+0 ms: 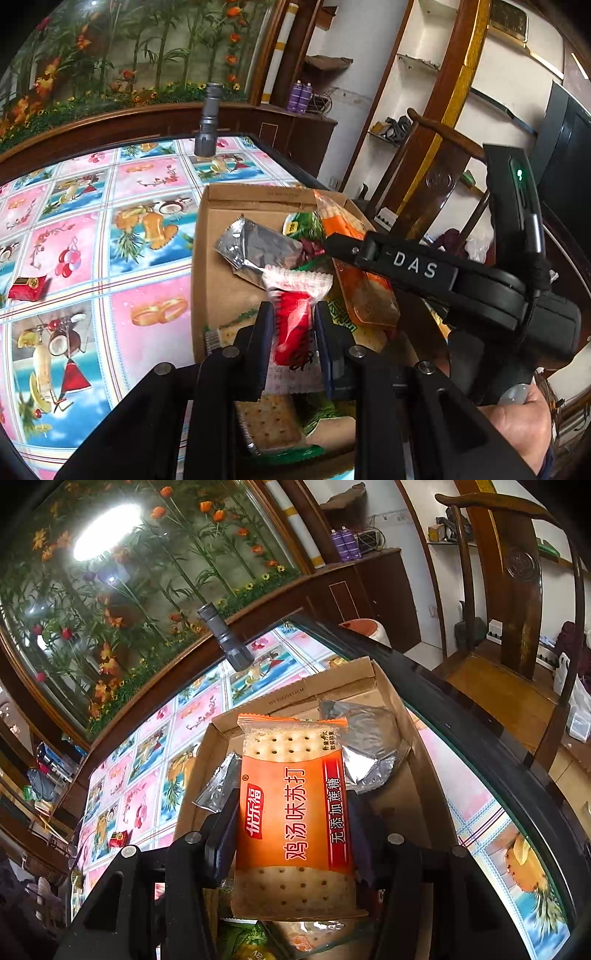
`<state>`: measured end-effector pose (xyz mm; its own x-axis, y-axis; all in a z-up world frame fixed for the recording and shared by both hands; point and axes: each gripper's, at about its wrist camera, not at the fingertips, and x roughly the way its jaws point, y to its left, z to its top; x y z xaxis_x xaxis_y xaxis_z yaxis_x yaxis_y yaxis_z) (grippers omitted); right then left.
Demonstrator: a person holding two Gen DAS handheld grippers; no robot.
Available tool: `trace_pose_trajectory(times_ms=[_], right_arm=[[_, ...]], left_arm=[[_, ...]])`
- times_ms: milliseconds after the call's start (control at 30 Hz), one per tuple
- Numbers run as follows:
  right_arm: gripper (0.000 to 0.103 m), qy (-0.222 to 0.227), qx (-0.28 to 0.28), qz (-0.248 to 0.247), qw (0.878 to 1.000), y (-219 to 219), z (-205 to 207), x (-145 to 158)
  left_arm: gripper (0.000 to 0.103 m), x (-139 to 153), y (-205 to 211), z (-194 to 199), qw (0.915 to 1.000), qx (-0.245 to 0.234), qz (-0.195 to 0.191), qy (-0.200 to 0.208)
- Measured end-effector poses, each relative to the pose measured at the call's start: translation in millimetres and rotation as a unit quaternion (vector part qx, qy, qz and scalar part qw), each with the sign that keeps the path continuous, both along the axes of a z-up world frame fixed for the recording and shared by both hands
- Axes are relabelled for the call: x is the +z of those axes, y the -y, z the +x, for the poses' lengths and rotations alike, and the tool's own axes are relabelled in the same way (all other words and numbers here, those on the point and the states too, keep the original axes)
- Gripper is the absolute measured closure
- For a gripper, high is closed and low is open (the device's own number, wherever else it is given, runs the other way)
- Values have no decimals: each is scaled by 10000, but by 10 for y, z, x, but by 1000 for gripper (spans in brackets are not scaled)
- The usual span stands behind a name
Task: Organize snacks
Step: 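Carry the orange cracker pack and red-and-white snack over the box, then open both grippers to drop the two snacks into the box, then move both grippers back over the remaining snacks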
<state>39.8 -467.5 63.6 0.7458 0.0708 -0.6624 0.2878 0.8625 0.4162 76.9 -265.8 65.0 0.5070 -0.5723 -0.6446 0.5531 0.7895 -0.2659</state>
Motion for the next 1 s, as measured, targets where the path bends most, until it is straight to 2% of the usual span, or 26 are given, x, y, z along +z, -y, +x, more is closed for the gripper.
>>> trace_pose_trajectory(times_ms=[100,167,267,400,467,533,633,800,1000], right_arm=[[45,14,-59,66,10000,72,-55,10],[44,59,-129,-29,9999,68,-56,33],[44,230,-264,-269,9990,39,-99,121],[44,1080,-252,-376,9931,-13,-292,345],[44,1518,158,-793,9851,-240,-349,491],[44,1707,776,-957,9776,-497,-340,534],[44,1656,1508,-990,9696,-800,-290,480],[44,1604,1939,-1289,9592,-1060,-295,429],[44,1441,2001,-1168,9621,-1072,-246,329]], left_arm=[[77,-4,-51,24,10000,4,-13,-13],[64,19,-75,16,10000,49,-70,-9],[61,86,-154,-28,9998,95,-179,57],[59,179,-217,-257,9994,191,-190,228],[55,200,-346,-253,9986,381,-58,351],[55,208,-472,-246,9973,614,91,383],[55,232,-735,-392,9939,995,204,431],[55,169,-1421,-287,9840,1741,291,222],[55,36,-2234,-104,9590,2816,191,-237]])
